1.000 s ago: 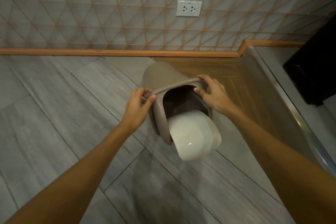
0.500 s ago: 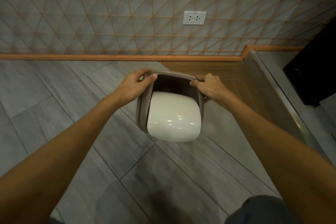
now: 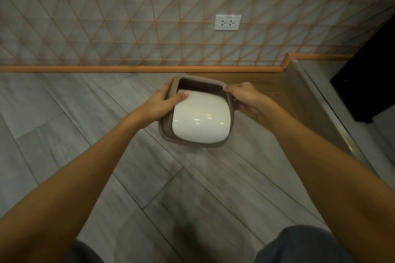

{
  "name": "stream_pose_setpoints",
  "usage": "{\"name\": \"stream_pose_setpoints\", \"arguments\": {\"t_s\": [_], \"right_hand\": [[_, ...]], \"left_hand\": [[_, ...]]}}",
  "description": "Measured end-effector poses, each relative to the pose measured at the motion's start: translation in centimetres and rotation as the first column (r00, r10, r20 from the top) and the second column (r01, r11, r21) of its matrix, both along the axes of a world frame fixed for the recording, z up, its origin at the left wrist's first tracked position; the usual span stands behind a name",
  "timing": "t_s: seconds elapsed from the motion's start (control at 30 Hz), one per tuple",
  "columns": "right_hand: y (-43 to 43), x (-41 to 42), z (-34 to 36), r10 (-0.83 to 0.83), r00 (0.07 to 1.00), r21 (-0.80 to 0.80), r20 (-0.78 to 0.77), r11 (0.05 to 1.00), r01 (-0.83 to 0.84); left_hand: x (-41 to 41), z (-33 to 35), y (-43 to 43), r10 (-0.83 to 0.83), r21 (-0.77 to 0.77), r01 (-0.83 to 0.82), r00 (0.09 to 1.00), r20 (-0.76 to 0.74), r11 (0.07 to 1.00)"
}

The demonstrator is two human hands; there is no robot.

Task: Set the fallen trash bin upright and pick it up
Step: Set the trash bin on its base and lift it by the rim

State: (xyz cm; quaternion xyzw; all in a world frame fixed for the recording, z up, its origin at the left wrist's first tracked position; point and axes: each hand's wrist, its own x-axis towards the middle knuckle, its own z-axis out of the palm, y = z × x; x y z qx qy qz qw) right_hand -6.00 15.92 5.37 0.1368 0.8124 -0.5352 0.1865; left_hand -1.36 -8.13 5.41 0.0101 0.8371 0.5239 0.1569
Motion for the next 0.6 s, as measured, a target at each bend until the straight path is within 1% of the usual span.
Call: {"name": "stream_pose_setpoints", "arguments": {"t_s": [0.1,0.13,0.2,0.27,0.33,0.37,0.5,0.6], "right_hand": [[0.1,0.3,0.5,0.060,0.998,-0.105,-0.009,0.993,-0.060],[0.1,0.3,0.5,0.094,0.996,-0.106,0.004,0.990,-0.093],[-0.1,0.6,0.5,0.168,0.985,-0.057,0.045,0.985,-0.166],[-0.2,0.8,0.5,0.201,0.977,-0.036,0.065,0.979,-0.199],[-0.3,0.9,0.4,0.213,0.975,-0.053,0.057,0.976,-0.210],[-0.3,0.9,0.4,0.221,0.974,-0.054,0.044,0.974,-0.219],[-1.1,1.0,0.2,0.234,0.972,-0.026,-0.018,0.972,-0.235],[-2.0,1.2,0.5,0.228,0.972,0.029,-0.064,0.974,-0.227]], "left_hand": [[-0.9,-0.4,0.3,0.104,0.035,-0.105,0.994,0.036,0.994],[-1.3,-0.4,0.4,0.131,0.044,-0.133,0.990,0.042,0.990],[-2.0,-0.2,0.8,0.176,0.055,-0.180,0.982,0.067,0.982],[-2.6,0.0,1.2,0.207,0.052,-0.211,0.975,0.077,0.976],[-3.3,0.2,1.3,0.234,0.045,-0.239,0.967,0.099,0.970],[-3.7,0.3,1.3,0.237,0.034,-0.241,0.967,0.094,0.970],[-4.7,0.4,1.1,0.254,-0.057,-0.253,0.967,-0.004,0.966],[-4.9,0.0,0.9,0.238,-0.045,-0.241,0.969,-0.067,0.969]]}}
